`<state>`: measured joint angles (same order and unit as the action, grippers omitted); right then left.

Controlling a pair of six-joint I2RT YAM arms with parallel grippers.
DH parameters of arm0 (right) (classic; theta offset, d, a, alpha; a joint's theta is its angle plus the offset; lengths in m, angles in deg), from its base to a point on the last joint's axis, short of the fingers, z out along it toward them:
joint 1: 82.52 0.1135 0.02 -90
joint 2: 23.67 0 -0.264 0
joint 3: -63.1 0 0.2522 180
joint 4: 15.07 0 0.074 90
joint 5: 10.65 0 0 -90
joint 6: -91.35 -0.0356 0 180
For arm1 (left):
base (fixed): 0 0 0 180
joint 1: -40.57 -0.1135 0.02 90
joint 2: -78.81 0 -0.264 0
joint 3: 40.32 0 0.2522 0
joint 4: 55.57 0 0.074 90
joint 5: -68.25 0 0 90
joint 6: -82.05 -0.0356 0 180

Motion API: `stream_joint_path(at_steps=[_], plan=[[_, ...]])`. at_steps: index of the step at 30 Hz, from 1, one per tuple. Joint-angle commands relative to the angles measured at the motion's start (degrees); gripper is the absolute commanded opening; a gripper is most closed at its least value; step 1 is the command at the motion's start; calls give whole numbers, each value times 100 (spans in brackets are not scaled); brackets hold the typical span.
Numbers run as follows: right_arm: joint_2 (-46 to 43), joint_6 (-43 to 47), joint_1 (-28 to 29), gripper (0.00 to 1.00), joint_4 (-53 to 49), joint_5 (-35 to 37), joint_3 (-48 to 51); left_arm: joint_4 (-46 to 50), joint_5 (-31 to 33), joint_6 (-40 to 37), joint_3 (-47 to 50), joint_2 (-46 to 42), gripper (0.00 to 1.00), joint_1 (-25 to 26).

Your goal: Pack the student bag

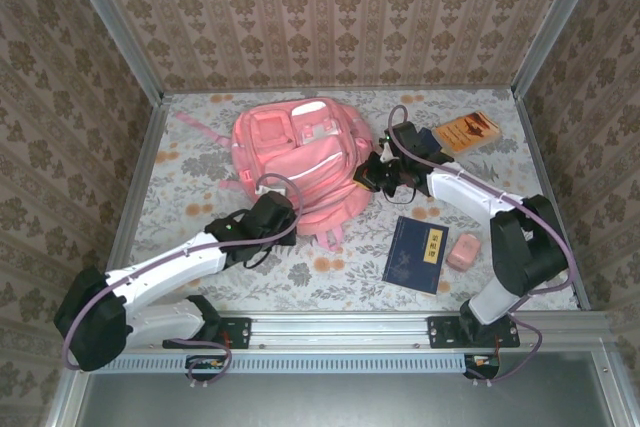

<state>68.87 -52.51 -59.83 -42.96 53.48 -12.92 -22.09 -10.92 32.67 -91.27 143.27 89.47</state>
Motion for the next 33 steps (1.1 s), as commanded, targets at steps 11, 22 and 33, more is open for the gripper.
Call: stream_joint_path(at_steps=[11,22,33], plan=[[345,944,-426,3,-675,14,-482,346,-463,-749,353,-534,0,-1199],[-714,475,-434,61,-1003,952,-96,-765,-2042,-1617,18,-169,0,-792],[-1247,-1605,548,60,-863,1044,896,-1014,-2127,-1768,-529,766,0,-428]])
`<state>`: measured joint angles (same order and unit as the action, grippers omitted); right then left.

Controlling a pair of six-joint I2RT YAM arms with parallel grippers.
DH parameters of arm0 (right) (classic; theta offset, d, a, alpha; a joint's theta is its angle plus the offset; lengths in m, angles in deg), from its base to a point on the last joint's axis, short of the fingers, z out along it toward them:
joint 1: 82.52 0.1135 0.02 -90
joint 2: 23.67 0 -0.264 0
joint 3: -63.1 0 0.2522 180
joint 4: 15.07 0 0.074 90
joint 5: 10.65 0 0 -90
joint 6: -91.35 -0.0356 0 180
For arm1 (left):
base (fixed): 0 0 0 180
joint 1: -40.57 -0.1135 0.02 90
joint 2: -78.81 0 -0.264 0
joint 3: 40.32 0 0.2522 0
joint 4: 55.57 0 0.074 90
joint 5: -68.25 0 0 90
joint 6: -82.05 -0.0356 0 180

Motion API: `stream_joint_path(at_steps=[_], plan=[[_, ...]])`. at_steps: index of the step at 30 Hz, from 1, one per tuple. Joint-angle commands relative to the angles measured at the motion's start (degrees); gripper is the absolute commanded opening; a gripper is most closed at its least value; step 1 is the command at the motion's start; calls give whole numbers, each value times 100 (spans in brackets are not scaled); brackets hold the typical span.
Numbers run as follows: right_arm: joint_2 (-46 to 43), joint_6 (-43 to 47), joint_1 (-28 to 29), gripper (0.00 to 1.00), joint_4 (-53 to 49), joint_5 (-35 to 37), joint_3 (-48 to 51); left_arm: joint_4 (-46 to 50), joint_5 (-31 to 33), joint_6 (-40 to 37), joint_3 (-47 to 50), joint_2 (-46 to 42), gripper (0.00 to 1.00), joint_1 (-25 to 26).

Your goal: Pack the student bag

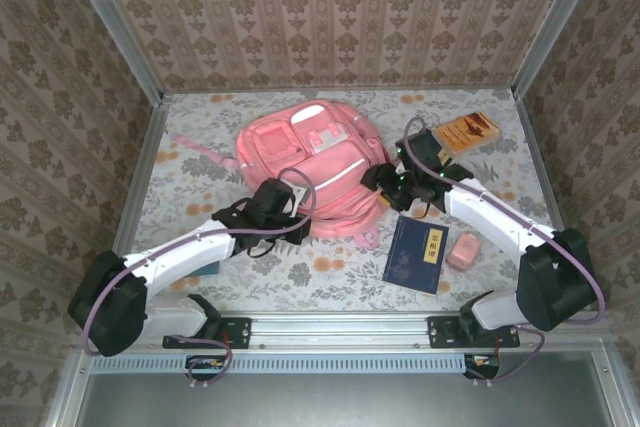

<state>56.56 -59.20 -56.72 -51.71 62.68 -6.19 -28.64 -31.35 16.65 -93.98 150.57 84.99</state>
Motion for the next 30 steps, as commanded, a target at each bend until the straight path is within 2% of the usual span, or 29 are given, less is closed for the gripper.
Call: stream_joint_path(at_steps=[1,4,7,10,15,21,25,27,30], plan=[[-16,-1146,362,60,116,128,284,-350,-92,-174,-277,59,0,17],[34,-1644,594,60,257,149,373,-294,-69,-178,-299,65,0,32],[82,-2258,628,57,-82,442,511,-198,38,-177,-311,23,0,33],[20,-2778,628,54,351,686,890,-76,151,-149,-326,-2,0,37],[265,-2618,559,46,627,701,732,-13,178,-144,-324,-20,0,40],[659,-2488,557,54,735,602,581,22,227,-185,-341,-5,0,28],[864,-2452,557,44,760,543,584,142,371,-193,-356,-11,0,28],[865,-2438,551,35,752,638,645,344,595,-195,-369,-33,0,14],[803,-2393,512,28,714,824,765,821,937,-216,-365,-96,0,-112]])
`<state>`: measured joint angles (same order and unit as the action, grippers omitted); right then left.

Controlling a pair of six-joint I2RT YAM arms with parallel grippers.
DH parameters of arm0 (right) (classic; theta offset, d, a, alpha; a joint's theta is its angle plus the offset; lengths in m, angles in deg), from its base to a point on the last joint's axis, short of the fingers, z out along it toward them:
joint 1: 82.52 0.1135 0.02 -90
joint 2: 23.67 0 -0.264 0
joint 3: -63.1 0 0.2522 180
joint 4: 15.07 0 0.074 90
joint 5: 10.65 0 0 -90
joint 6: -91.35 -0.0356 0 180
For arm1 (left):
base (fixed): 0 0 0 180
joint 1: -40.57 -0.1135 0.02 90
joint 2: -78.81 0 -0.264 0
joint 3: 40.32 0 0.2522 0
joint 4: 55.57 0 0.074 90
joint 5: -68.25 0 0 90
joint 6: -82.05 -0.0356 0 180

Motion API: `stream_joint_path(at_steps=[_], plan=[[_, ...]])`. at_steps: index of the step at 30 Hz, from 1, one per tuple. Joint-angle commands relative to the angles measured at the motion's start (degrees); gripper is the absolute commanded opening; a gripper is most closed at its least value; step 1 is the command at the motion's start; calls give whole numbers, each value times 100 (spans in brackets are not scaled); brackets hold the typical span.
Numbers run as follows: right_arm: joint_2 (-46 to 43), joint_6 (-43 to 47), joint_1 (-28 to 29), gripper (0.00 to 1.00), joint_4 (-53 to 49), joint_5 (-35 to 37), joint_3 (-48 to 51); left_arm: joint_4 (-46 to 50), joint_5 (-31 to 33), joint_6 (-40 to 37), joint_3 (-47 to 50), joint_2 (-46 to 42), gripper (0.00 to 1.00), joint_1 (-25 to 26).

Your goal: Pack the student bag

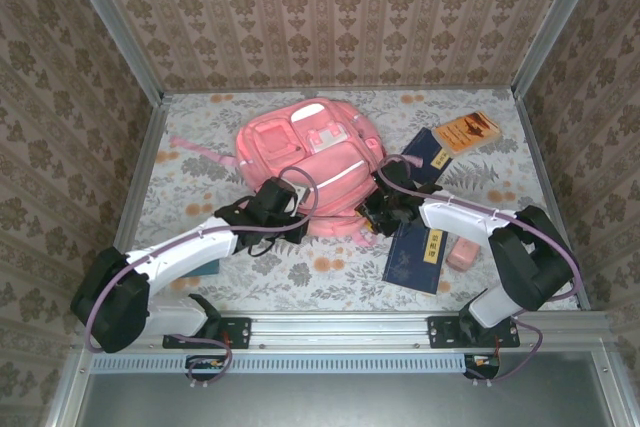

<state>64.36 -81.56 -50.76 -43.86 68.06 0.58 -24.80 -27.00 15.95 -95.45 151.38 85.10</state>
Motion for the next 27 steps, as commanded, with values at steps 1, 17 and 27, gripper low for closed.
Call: stream_joint_path(at_steps=[1,17,27], plan=[[6,-74,-124,27,-96,302,107,610,557,-200,-213,-203,0,-201],[989,1136,107,23,556,-731,-941,752,979,-92,-46,62,0,-2055],[1316,2557,260,63,-1035,-56,-2235,1013,1123,-35,-668,176,47,-2772]])
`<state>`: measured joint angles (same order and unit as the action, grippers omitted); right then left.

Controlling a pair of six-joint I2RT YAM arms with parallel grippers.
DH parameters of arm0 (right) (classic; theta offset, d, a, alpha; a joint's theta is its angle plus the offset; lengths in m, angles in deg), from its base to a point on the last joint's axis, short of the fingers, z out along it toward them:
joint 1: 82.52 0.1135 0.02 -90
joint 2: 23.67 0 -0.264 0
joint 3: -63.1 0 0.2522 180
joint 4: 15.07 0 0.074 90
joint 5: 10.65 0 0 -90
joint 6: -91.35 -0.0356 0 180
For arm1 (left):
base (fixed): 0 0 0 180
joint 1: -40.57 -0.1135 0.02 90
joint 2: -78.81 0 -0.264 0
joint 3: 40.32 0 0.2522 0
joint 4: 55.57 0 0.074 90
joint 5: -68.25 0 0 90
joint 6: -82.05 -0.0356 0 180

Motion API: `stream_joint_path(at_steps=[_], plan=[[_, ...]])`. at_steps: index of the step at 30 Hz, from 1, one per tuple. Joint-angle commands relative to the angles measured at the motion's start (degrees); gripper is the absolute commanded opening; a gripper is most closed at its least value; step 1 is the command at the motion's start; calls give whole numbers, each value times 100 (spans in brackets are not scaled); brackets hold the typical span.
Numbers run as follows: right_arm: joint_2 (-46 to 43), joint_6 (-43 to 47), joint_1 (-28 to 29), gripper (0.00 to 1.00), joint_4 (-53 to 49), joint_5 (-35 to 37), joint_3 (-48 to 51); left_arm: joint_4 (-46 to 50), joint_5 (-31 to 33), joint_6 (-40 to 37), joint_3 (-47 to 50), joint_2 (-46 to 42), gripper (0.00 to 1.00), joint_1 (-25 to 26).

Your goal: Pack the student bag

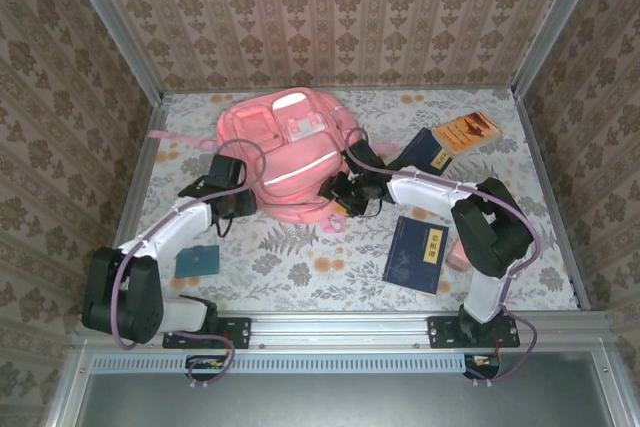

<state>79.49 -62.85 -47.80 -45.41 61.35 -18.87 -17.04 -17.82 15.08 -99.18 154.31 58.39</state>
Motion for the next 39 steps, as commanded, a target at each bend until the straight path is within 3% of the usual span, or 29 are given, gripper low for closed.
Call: stream_joint_path(at_steps=[1,6,11,17,27,32,39], plan=[[-348,820,-50,65,-1053,849,-261,309,190,82,-348,-187,52,-103],[-1131,1439,-195,70,-1995,1771,130,478,-123,260,-447,-644,72,-130],[-1952,1806,-533,72,-2611,2070,980,432,-394,402,-448,-1097,89,-135],[-2553,1739,-633,78,-2811,2064,1916,187,-945,546,-525,-1116,100,-108],[-1878,1526,-620,75,-1907,1278,2347,-69,-1377,851,-816,-459,100,201],[-1524,1557,-484,74,-1537,941,2228,-217,-1428,996,-848,-276,96,437],[-983,1674,-464,71,-855,-80,1824,-631,-1520,1525,-842,23,92,1003]])
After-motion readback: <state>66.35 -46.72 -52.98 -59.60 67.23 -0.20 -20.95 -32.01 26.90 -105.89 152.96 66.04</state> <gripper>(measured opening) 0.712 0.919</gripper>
